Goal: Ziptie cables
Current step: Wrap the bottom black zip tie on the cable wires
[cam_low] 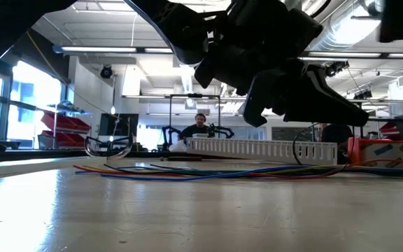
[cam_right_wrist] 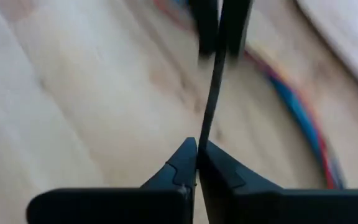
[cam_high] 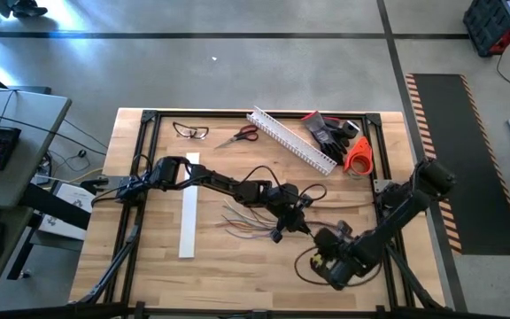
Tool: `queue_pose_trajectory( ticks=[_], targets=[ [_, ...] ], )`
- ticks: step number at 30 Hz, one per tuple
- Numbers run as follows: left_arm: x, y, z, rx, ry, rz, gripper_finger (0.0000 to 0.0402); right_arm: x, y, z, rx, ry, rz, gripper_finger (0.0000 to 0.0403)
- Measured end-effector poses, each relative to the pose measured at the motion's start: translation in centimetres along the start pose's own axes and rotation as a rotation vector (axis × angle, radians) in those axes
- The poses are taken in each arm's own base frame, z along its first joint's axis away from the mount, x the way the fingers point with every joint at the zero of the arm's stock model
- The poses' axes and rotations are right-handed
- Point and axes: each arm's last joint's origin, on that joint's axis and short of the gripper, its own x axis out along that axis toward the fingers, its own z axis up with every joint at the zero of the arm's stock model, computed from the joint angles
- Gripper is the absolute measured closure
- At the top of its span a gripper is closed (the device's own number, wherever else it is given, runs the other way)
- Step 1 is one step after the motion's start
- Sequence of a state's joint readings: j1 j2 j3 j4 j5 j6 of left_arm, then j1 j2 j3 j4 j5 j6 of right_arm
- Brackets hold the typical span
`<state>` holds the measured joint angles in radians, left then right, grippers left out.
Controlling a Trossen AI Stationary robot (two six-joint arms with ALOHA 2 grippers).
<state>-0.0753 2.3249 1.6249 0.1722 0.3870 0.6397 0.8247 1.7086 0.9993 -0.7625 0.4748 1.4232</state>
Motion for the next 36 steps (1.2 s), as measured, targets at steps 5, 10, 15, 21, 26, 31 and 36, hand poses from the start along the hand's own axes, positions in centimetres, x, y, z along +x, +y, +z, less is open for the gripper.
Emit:
queue_pose_trajectory(
  ticks=[5, 10, 15, 21, 26, 31, 36],
  targets=[
    [-0.1, 0.1, 0.0, 0.0, 0.002, 0.007, 0.0401, -0.9, 0.2, -3.5, 0.112, 0.073, -0.006, 0.0403],
    [-0.1, 0.1, 0.0, 0.007, -0.001, 0.009, 0.0401, -1.8, 0.1, -5.9, 0.144, 0.0, 0.009, 0.0403],
    [0.0, 0.1, 0.1, 0.009, -0.002, 0.007, 0.0401, -2.0, 0.4, -5.1, -0.021, -0.197, 0.034, 0.0384],
    [0.0, -0.1, 0.2, 0.004, -0.003, 0.004, 0.0401, -2.3, -0.2, -2.6, -0.163, -0.157, -0.138, 0.0281],
    [0.1, -0.3, 0.4, 0.007, -0.006, 0.0, 0.0401, -1.2, -0.1, 0.1, -0.222, -0.106, -0.168, 0.0194],
    [0.1, -0.3, 0.5, 0.008, -0.007, -0.001, 0.0401, 0.2, 0.9, 2.5, -0.307, -0.084, -0.079, 0.0158],
    [0.1, -0.3, 0.5, 0.008, -0.007, -0.001, 0.0401, 0.9, 0.4, 3.7, -0.282, -0.044, -0.102, 0.0167]
  ],
)
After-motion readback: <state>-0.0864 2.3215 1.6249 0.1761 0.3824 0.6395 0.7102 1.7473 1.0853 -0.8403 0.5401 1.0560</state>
